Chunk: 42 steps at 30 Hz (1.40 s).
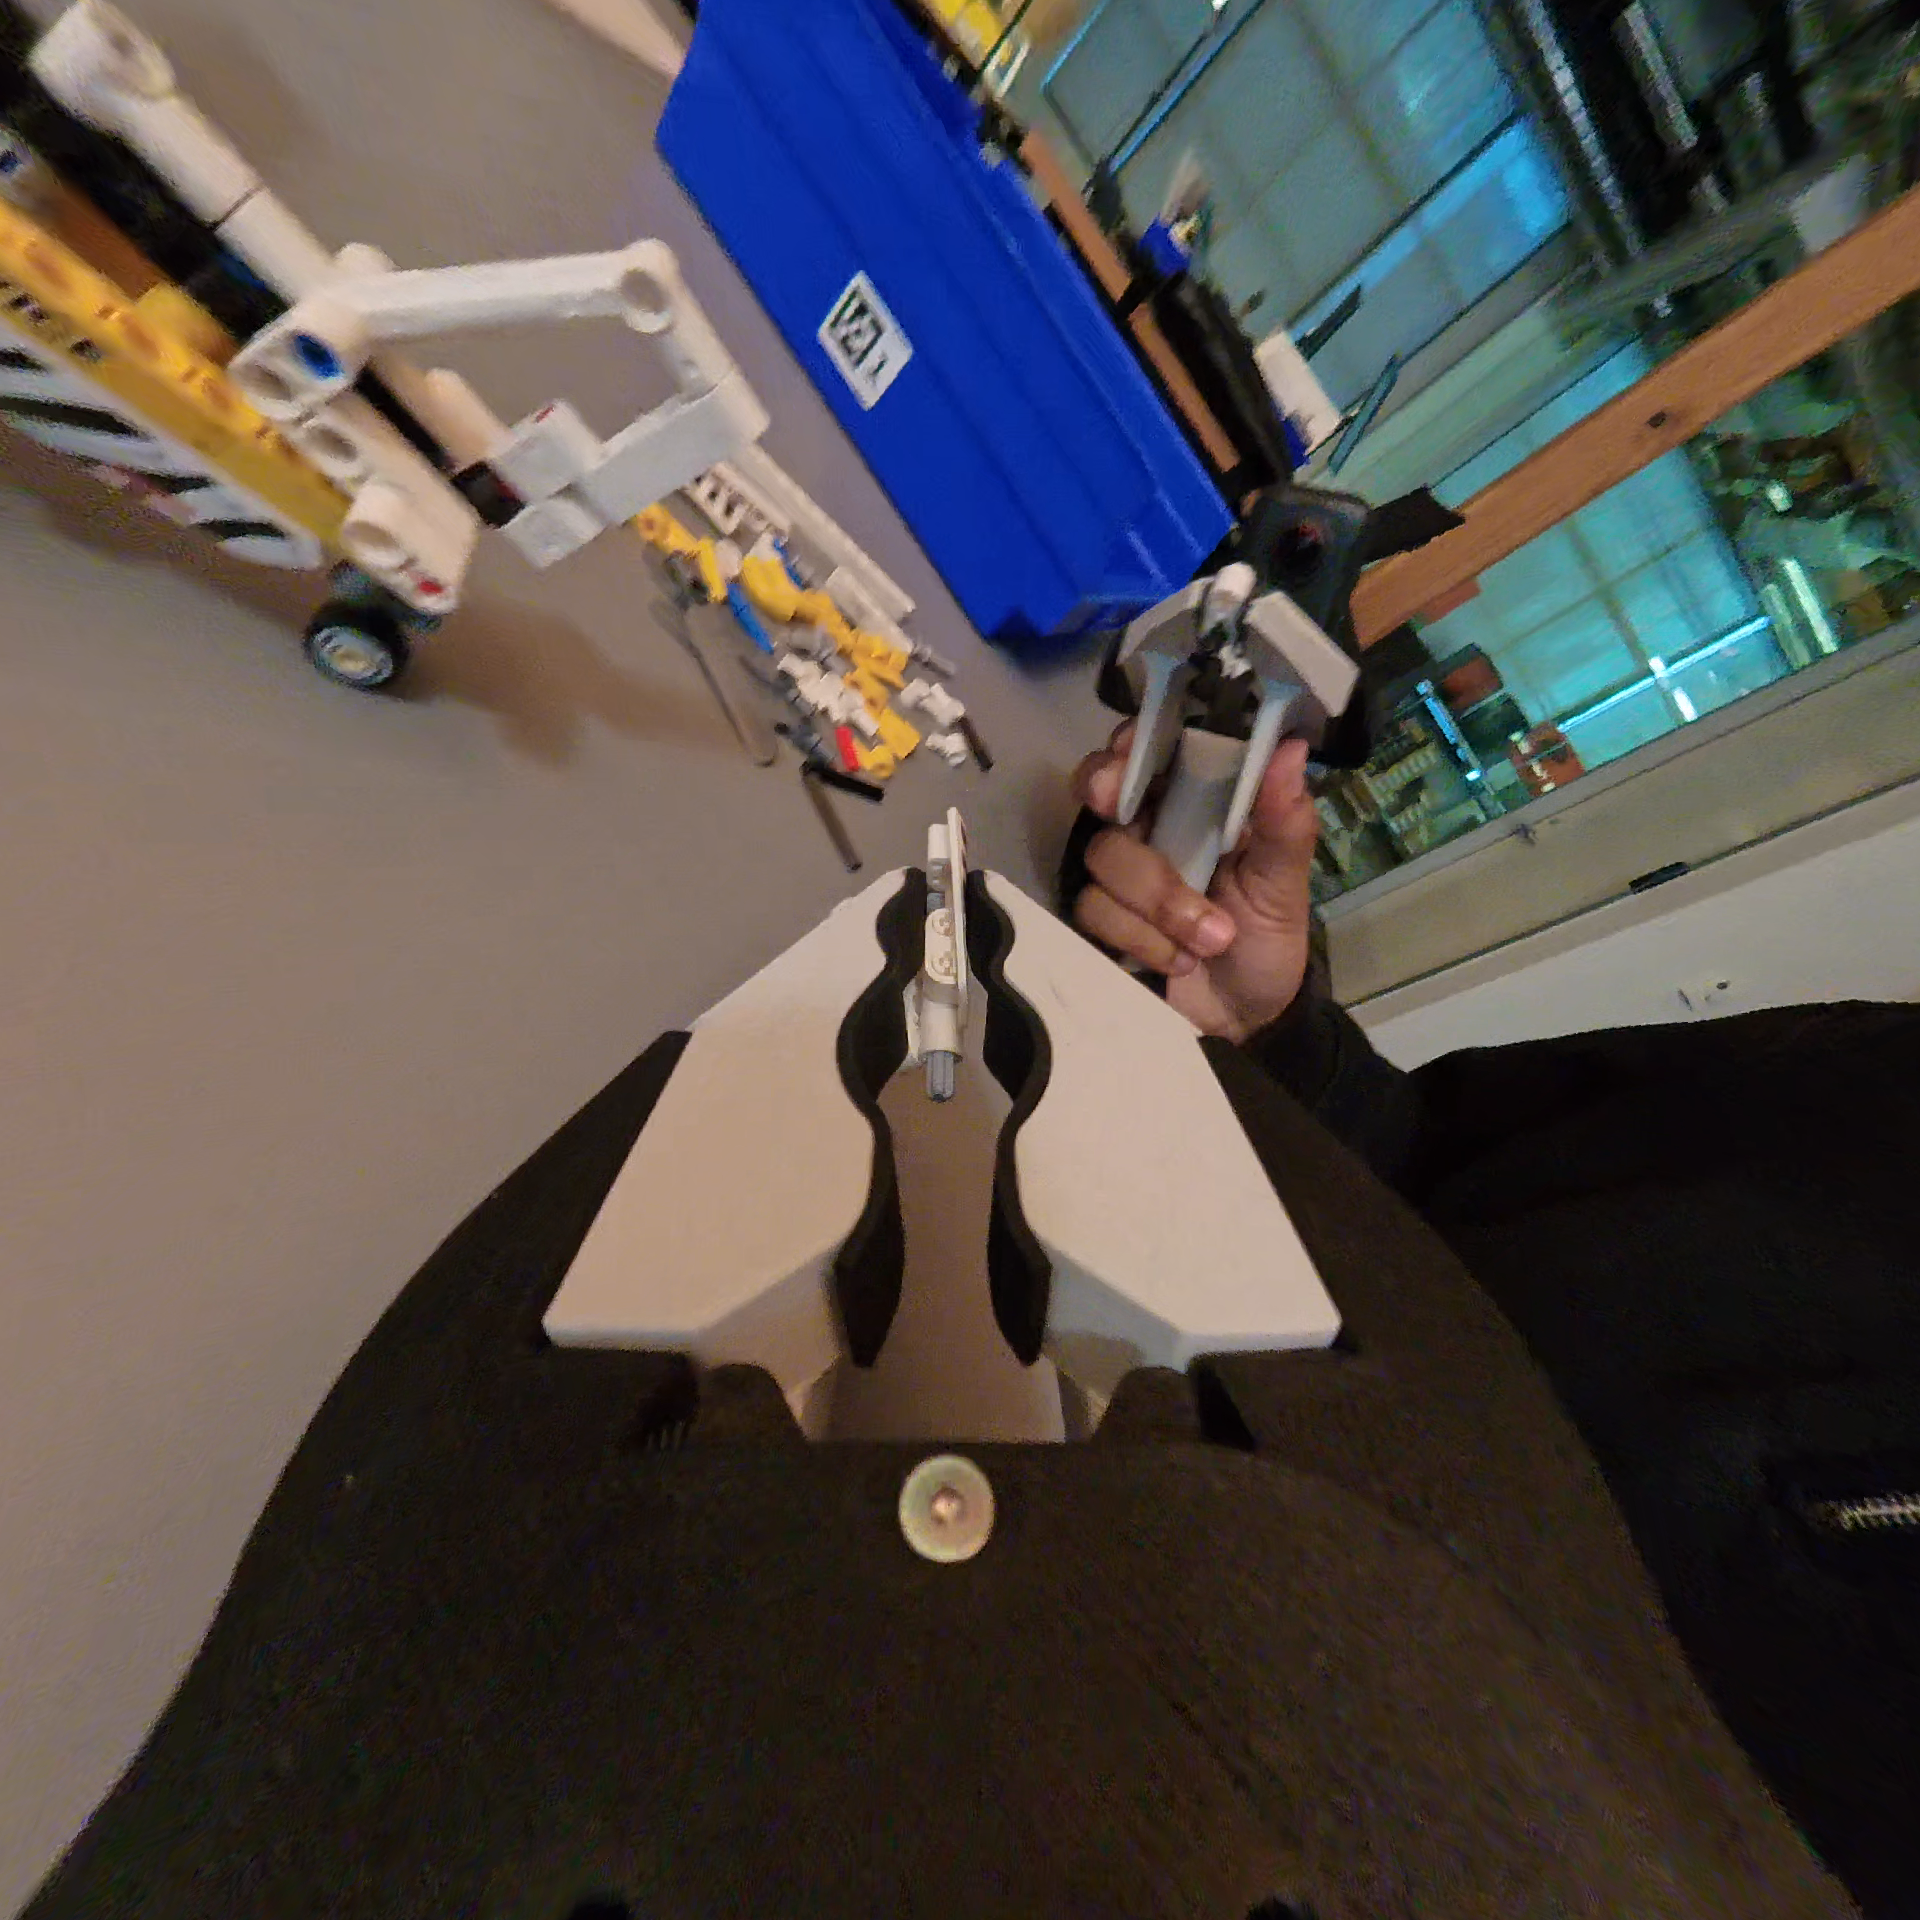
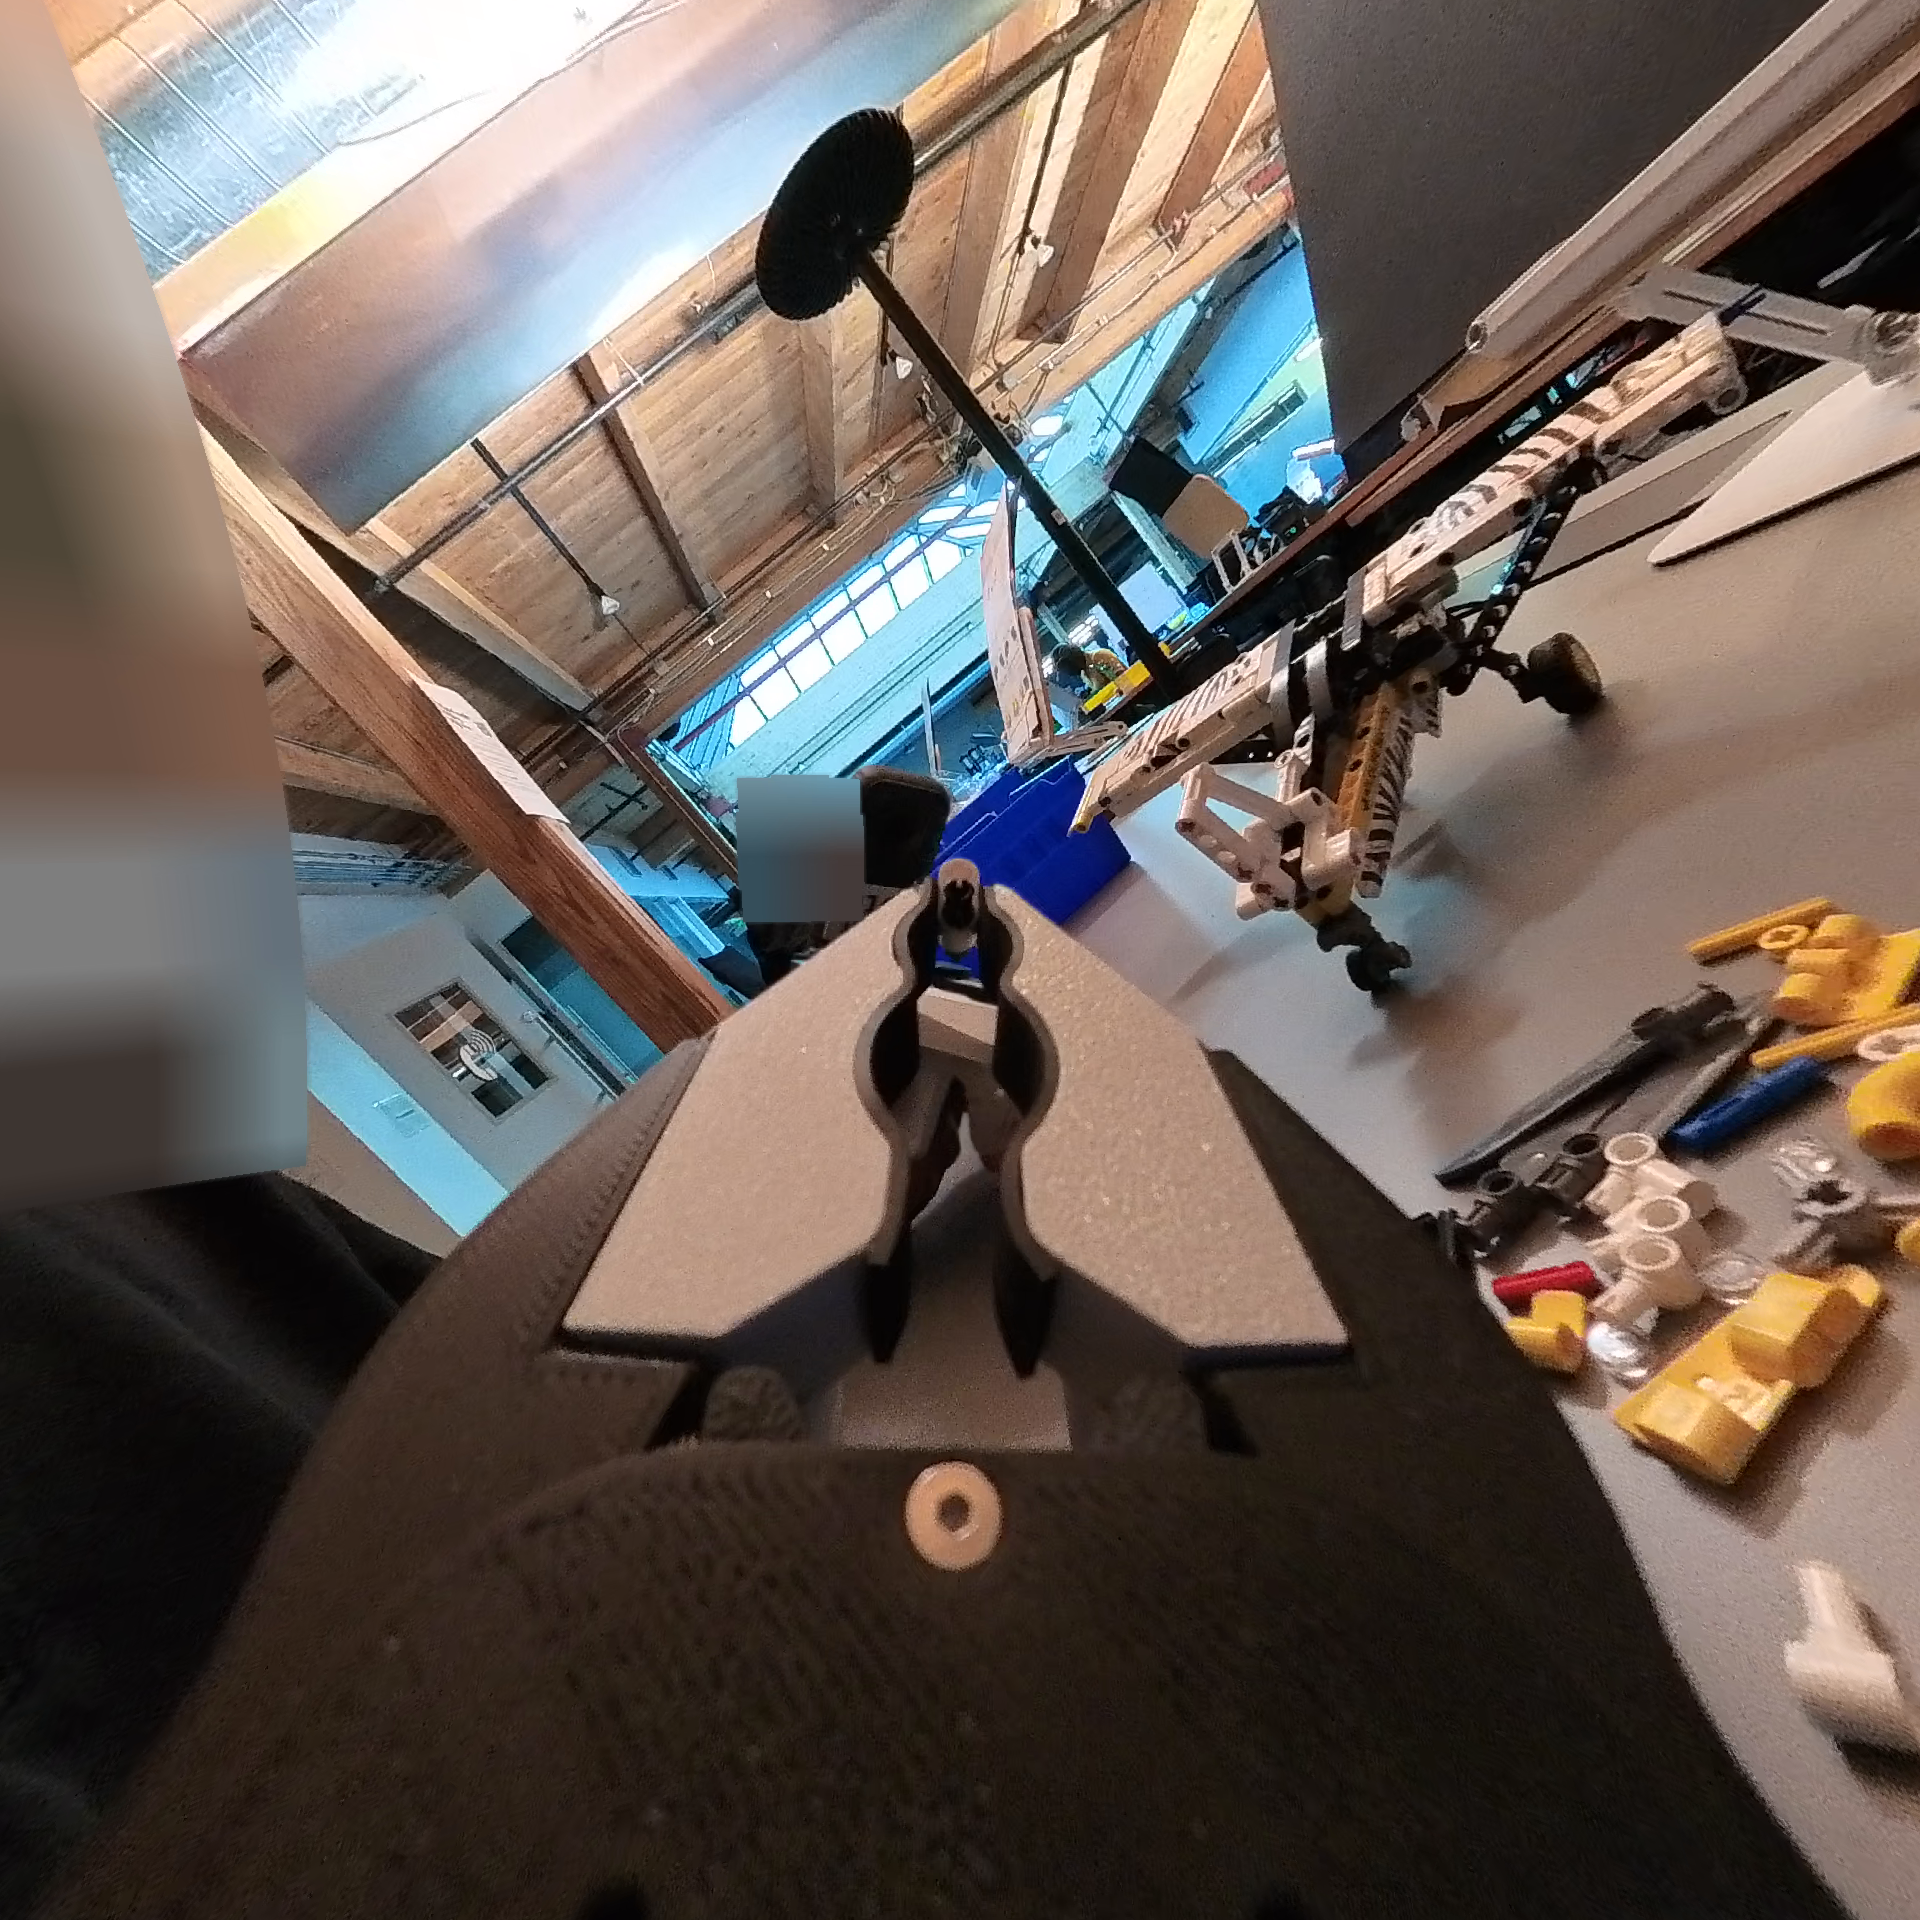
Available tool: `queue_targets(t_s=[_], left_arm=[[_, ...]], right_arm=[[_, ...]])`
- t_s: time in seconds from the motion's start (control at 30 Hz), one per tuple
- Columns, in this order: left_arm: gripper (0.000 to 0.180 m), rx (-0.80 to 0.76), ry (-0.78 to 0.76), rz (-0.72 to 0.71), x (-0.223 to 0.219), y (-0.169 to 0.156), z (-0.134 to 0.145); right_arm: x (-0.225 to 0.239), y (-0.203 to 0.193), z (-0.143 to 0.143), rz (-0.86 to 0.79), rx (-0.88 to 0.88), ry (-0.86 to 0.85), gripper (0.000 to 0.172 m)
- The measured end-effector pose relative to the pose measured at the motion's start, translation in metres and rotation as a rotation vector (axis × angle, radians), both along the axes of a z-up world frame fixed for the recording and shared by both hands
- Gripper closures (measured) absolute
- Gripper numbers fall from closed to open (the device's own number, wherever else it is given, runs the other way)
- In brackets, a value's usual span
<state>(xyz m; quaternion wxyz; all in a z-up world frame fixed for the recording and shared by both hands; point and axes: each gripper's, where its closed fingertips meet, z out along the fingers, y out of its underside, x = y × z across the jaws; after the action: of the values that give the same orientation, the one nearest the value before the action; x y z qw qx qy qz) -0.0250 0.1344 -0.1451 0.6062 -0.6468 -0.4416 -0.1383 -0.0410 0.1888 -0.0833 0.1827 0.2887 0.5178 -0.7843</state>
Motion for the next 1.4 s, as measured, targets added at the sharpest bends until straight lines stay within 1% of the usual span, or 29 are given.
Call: queue_targets(t_s=[0.07, 0.13, 0.2, 0.23, 0.27, 0.3, 0.37, 0.47, 0.57, 0.6, 0.67, 0.73, 0.8, 0.9, 1.0, 1.13, 1.3, 1.4], left_arm=[[0.171, -0.050, -0.029, 0.025, -0.004, -0.010, -0.013], [0.165, -0.060, -0.049, 0.046, -0.007, -0.016, -0.020], [0.148, -0.060, -0.054, 0.058, -0.009, -0.018, -0.022], [0.146, -0.056, -0.041, 0.064, -0.010, -0.018, -0.020], [0.136, -0.048, -0.014, 0.068, -0.011, -0.019, -0.014], [0.131, -0.038, 0.035, 0.071, -0.012, -0.019, -0.006], [0.131, -0.015, 0.179, 0.041, -0.005, -0.013, 0.016], [0.128, 0.001, 0.399, -0.046, 0.015, 0.006, 0.040], [0.134, -0.119, 0.633, -0.035, 0.026, 0.023, 0.039], [0.135, -0.160, 0.699, -0.031, 0.029, 0.029, 0.039], [0.143, -0.196, 0.804, -0.030, 0.037, 0.039, 0.042], [0.154, -0.205, 0.857, 0.039, 0.035, 0.040, 0.048], [0.164, -0.211, 0.872, 0.086, 0.031, 0.038, 0.050], [0.167, -0.221, 0.858, 0.096, 0.028, 0.037, 0.048], [0.170, -0.211, 0.841, 0.103, 0.026, 0.035, 0.048], [0.180, -0.165, 0.819, 0.122, 0.025, 0.031, 0.052], [0.180, -0.113, 0.785, 0.092, 0.027, 0.031, 0.053], [0.167, -0.114, 0.785, 0.082, 0.027, 0.032, 0.053]], right_arm=[[0.002, -0.003, -0.001, 0.012, 0.012, 0.005, 0.167], [0.004, -0.006, -0.002, 0.017, 0.033, 0.015, 0.168], [0.008, -0.009, -0.002, 0.034, 0.046, 0.024, 0.168], [0.010, -0.011, -0.002, 0.047, 0.046, 0.027, 0.168], [0.012, -0.012, -0.001, 0.064, 0.043, 0.031, 0.168], [0.015, -0.014, -0.001, 0.082, 0.038, 0.033, 0.168], [0.020, -0.016, 0.000, 0.119, 0.032, 0.039, 0.168], [0.032, -0.023, 0.000, 0.206, 0.031, 0.043, 0.168], [0.049, -0.031, 0.001, 0.392, -0.042, -0.050, 0.167], [0.049, -0.033, 0.000, 0.423, -0.058, -0.091, 0.167], [0.044, -0.031, -0.001, 0.401, -0.066, -0.114, 0.168], [0.040, -0.029, -0.002, 0.355, -0.059, -0.107, 0.168], [0.042, -0.031, -0.003, 0.361, -0.042, -0.102, 0.167], [0.045, -0.036, -0.007, 0.374, -0.007, -0.099, 0.167], [0.040, -0.033, -0.006, 0.316, -0.004, -0.078, 0.167], [0.041, -0.033, -0.004, 0.307, -0.001, -0.055, 0.167], [0.041, -0.033, -0.005, 0.311, 0.001, -0.060, 0.167], [0.041, -0.033, -0.006, 0.319, -0.004, -0.077, 0.167]])
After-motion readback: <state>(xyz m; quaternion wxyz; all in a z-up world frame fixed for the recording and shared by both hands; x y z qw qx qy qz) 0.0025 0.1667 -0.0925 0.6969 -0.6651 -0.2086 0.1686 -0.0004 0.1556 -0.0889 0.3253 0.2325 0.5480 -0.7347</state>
